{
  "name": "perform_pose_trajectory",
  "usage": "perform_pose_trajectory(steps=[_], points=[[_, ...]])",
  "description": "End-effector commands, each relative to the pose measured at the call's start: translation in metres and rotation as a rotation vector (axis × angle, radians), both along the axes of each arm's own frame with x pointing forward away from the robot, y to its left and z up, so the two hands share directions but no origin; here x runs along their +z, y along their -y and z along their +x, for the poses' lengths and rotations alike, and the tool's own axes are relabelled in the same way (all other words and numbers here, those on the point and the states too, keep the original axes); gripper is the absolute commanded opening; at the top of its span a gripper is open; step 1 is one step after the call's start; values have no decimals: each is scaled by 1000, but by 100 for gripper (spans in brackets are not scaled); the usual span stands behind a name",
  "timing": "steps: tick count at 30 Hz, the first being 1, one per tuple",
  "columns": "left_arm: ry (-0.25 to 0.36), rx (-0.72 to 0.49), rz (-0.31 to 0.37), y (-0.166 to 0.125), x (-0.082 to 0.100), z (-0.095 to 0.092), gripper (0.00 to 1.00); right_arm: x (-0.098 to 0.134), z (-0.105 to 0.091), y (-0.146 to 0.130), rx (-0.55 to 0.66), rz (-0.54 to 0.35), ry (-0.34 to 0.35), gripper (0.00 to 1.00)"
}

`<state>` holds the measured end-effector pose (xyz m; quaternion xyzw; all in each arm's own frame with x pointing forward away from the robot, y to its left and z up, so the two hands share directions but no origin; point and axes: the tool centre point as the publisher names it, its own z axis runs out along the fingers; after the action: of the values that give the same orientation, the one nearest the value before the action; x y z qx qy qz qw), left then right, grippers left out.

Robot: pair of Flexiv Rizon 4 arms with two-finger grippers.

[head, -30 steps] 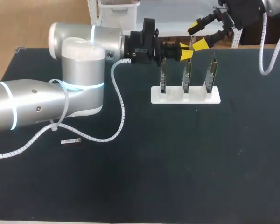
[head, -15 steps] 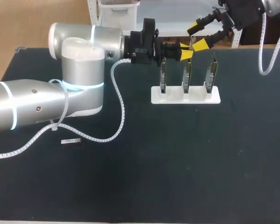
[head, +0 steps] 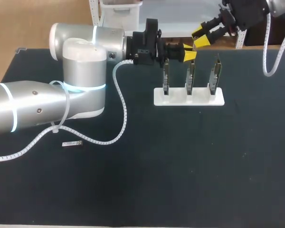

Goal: Pick up the optical module with the left hand, and insert it into the network port with the right hand.

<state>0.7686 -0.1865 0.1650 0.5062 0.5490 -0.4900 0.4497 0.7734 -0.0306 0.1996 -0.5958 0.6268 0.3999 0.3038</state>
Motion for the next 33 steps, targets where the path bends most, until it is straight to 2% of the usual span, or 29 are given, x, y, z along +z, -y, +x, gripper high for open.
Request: perform_pose_trajectory(steps=[1, 13, 14, 15, 25, 28, 30, 33], points=[[0, 1, 2, 0, 0, 0, 0, 0, -1, 0, -1, 3, 3, 0], [0, 1, 2, 0, 0, 0, 1, 0, -1, -1, -4, 6, 6, 0], [0, 1, 2, 0, 0, 0, 39, 0, -1, -1, -4, 5, 7, 0], [0, 1, 2, 0, 0, 0, 99, 0, -2, -1, -4, 5, 7, 0], [1, -9, -2, -1, 0, 0, 100, 1, -2, 0, -10, 7, 10, 0], [12, -16, 20, 0, 1, -1, 100, 1, -3, 1, -10, 5, 11, 0], [-10, -37, 10, 0, 1, -2, 100, 1, -3, 1, -9, 6, 12, 0], [-25, -32, 46, 1, -1, -1, 100, 1, -3, 1, -11, 7, 12, 0]])
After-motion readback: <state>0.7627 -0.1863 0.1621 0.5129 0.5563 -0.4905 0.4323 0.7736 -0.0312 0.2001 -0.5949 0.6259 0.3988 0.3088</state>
